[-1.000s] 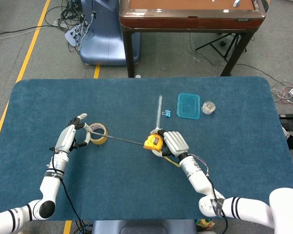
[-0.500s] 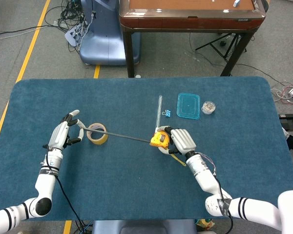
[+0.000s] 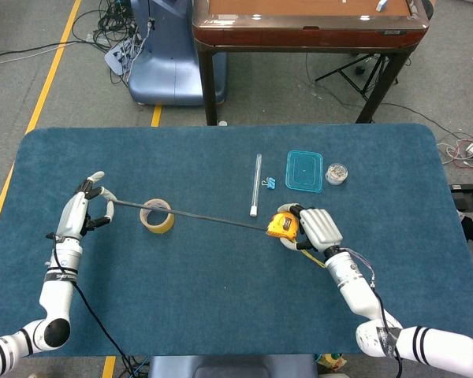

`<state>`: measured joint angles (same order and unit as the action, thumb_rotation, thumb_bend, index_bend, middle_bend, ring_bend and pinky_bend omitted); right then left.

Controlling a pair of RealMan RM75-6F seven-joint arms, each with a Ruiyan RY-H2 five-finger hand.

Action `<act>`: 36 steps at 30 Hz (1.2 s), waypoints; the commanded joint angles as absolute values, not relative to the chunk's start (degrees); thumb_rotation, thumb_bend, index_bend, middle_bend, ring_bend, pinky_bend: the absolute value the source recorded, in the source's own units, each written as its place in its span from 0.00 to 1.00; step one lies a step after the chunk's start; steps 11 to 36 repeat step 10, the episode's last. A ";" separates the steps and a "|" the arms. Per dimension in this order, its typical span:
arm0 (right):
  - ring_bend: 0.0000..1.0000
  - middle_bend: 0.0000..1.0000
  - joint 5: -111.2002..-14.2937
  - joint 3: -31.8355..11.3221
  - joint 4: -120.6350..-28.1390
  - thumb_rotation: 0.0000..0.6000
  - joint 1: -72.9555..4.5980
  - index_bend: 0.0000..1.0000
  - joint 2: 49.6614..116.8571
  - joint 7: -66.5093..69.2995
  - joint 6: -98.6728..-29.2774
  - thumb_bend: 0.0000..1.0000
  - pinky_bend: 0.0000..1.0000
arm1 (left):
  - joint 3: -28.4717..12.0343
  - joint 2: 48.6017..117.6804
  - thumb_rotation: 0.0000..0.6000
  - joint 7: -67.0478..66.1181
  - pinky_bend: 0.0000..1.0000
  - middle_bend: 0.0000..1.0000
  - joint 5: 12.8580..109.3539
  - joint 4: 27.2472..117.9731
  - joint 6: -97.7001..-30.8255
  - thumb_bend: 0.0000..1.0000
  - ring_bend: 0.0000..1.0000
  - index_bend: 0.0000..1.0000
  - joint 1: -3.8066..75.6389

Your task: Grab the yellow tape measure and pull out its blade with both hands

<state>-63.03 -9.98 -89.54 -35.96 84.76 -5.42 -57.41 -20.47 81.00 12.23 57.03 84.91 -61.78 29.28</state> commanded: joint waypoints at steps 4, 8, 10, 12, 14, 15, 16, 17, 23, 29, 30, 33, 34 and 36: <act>0.62 0.68 -63.24 -9.84 -90.10 1.00 -35.14 0.66 83.72 -4.87 -57.51 0.79 0.35 | -20.14 80.56 1.00 13.82 0.00 0.11 57.39 84.13 -61.78 0.54 0.00 0.58 28.25; 0.62 0.68 -63.41 -9.92 -90.36 1.00 -35.06 0.66 83.51 -4.92 -57.34 0.79 0.35 | -20.01 80.69 1.00 14.30 0.00 0.11 57.65 83.76 -61.68 0.54 0.00 0.57 28.07; 0.62 0.68 -63.43 -9.97 -90.49 1.00 -35.00 0.66 83.50 -4.89 -57.29 0.79 0.35 | -19.98 80.77 1.00 14.53 0.00 0.11 57.89 83.60 -61.66 0.54 0.00 0.58 28.03; 0.62 0.68 -63.43 -9.97 -90.49 1.00 -35.00 0.66 83.50 -4.89 -57.29 0.79 0.35 | -19.98 80.77 1.00 14.53 0.00 0.11 57.89 83.60 -61.66 0.54 0.00 0.58 28.03; 0.62 0.68 -63.43 -9.97 -90.49 1.00 -35.00 0.66 83.50 -4.89 -57.29 0.79 0.35 | -19.98 80.77 1.00 14.53 0.00 0.11 57.89 83.60 -61.66 0.54 0.00 0.58 28.03; 0.62 0.68 -63.43 -9.97 -90.49 1.00 -35.00 0.66 83.50 -4.89 -57.29 0.79 0.35 | -19.98 80.77 1.00 14.53 0.00 0.11 57.89 83.60 -61.66 0.54 0.00 0.58 28.03; 0.62 0.68 -63.43 -9.97 -90.49 1.00 -35.00 0.66 83.50 -4.89 -57.29 0.79 0.35 | -19.98 80.77 1.00 14.53 0.00 0.11 57.89 83.60 -61.66 0.54 0.00 0.58 28.03; 0.62 0.68 -63.43 -9.97 -90.49 1.00 -35.00 0.66 83.50 -4.89 -57.29 0.79 0.35 | -19.98 80.77 1.00 14.53 0.00 0.11 57.89 83.60 -61.66 0.54 0.00 0.58 28.03; 0.62 0.68 -63.43 -9.97 -90.49 1.00 -35.00 0.66 83.50 -4.89 -57.29 0.79 0.35 | -19.98 80.77 1.00 14.53 0.00 0.11 57.89 83.60 -61.66 0.54 0.00 0.58 28.03; 0.62 0.68 -63.43 -9.97 -90.49 1.00 -35.00 0.66 83.50 -4.89 -57.29 0.79 0.35 | -19.98 80.77 1.00 14.53 0.00 0.11 57.89 83.60 -61.66 0.54 0.00 0.58 28.03; 0.62 0.68 -63.43 -9.97 -90.49 1.00 -35.00 0.66 83.50 -4.89 -57.29 0.79 0.35 | -19.98 80.77 1.00 14.53 0.00 0.11 57.89 83.60 -61.66 0.54 0.00 0.58 28.03; 0.62 0.68 -63.43 -9.97 -90.49 1.00 -35.00 0.66 83.50 -4.89 -57.29 0.79 0.35 | -19.98 80.77 1.00 14.53 0.00 0.11 57.89 83.60 -61.66 0.54 0.00 0.58 28.03; 0.62 0.68 -63.43 -9.97 -90.49 1.00 -35.00 0.66 83.50 -4.89 -57.29 0.79 0.35 | -19.98 80.77 1.00 14.53 0.00 0.11 57.89 83.60 -61.66 0.54 0.00 0.58 28.03; 0.62 0.68 -63.43 -9.97 -90.49 1.00 -35.00 0.66 83.50 -4.89 -57.29 0.79 0.35 | -19.98 80.77 1.00 14.53 0.00 0.11 57.89 83.60 -61.66 0.54 0.00 0.58 28.03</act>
